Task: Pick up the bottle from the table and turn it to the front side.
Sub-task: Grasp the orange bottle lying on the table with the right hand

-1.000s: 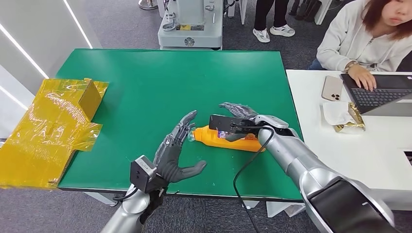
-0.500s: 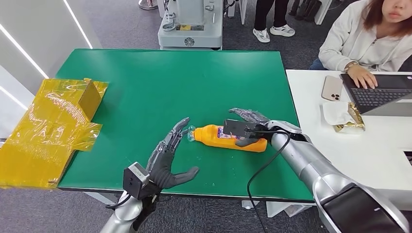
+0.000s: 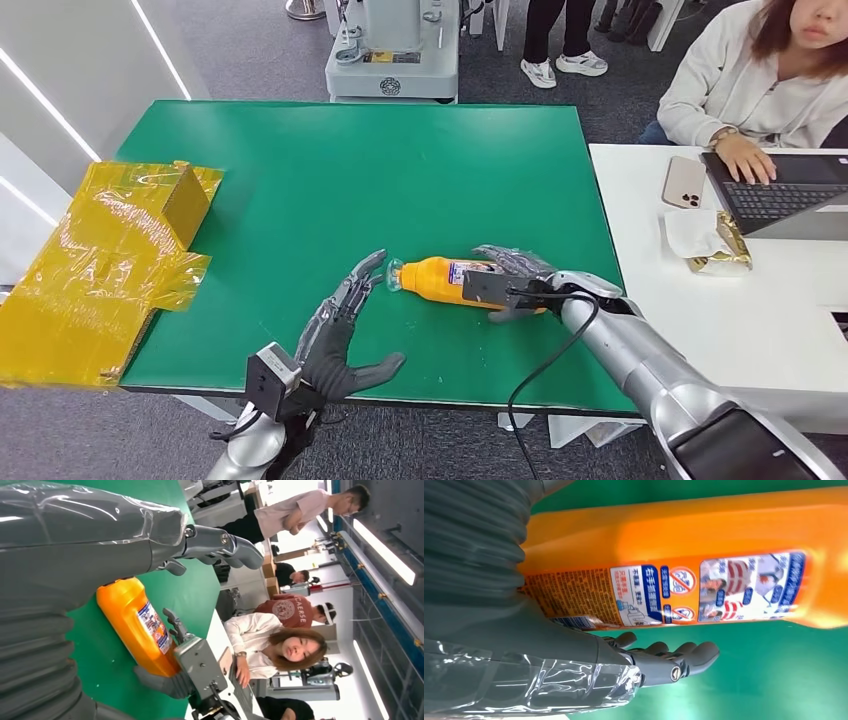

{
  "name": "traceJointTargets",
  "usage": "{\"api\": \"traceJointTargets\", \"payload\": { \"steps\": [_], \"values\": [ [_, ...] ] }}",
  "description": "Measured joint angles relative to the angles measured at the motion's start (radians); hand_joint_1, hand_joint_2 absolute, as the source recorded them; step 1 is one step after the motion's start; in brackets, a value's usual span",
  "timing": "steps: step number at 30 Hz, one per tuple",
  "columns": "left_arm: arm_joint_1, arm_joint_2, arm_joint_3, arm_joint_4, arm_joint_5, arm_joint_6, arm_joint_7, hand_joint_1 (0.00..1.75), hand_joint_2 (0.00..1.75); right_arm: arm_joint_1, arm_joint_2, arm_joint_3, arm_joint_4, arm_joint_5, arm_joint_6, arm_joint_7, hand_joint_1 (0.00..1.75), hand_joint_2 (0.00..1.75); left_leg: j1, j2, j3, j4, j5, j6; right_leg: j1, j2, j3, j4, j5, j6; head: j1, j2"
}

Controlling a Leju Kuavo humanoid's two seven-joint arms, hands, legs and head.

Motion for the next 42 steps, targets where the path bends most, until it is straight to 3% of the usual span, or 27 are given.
{"api": "traceJointTargets", "payload": {
  "steps": [10, 14, 34, 42],
  "values": [
    [0.002, 0.0, 0.005, -0.006, 0.044, -0.012, 0.019, 0.0, 1.75, -0.032, -0.002, 0.058, 0.015, 0.026, 0.033, 0.06, 0.02, 1.75, 0.0, 0.0, 0.001, 0.0, 0.0, 0.0, 0.0, 0.0, 0.0, 0.0, 0.0, 0.0, 0.0, 0.0],
    [0.003, 0.0, 0.007, -0.006, 0.053, -0.013, 0.019, 0.0, 1.75, -0.04, -0.002, 0.078, 0.027, 0.046, 0.024, 0.059, 1.64, 1.75, 0.0, 0.0, 0.0, 0.0, 0.0, 0.0, 0.0, 0.0, 0.0, 0.0, 0.0, 0.0, 0.0, 0.0],
    [0.027, 0.0, 0.009, -0.006, 0.071, -0.032, 0.015, 0.0, 1.75, -0.027, -0.019, 0.121, 0.031, 0.055, -0.031, 0.069, 1.74, 1.75, 0.0, 0.0, 0.002, 0.0, 0.0, 0.0, 0.0, 0.001, 0.001, 0.0, 0.0, 0.0, 0.0, 0.0],
    [0.036, 0.002, 0.01, -0.006, 0.074, -0.024, 0.013, 0.0, 1.75, 0.024, -0.026, 0.091, 0.005, -0.018, -0.146, -0.025, 1.75, 1.75, 0.0, 0.0, 0.001, 0.0, 0.0, 0.0, 0.0, 0.0, 0.001, 0.0, 0.0, 0.0, 0.0, 0.0]
  ]
}}
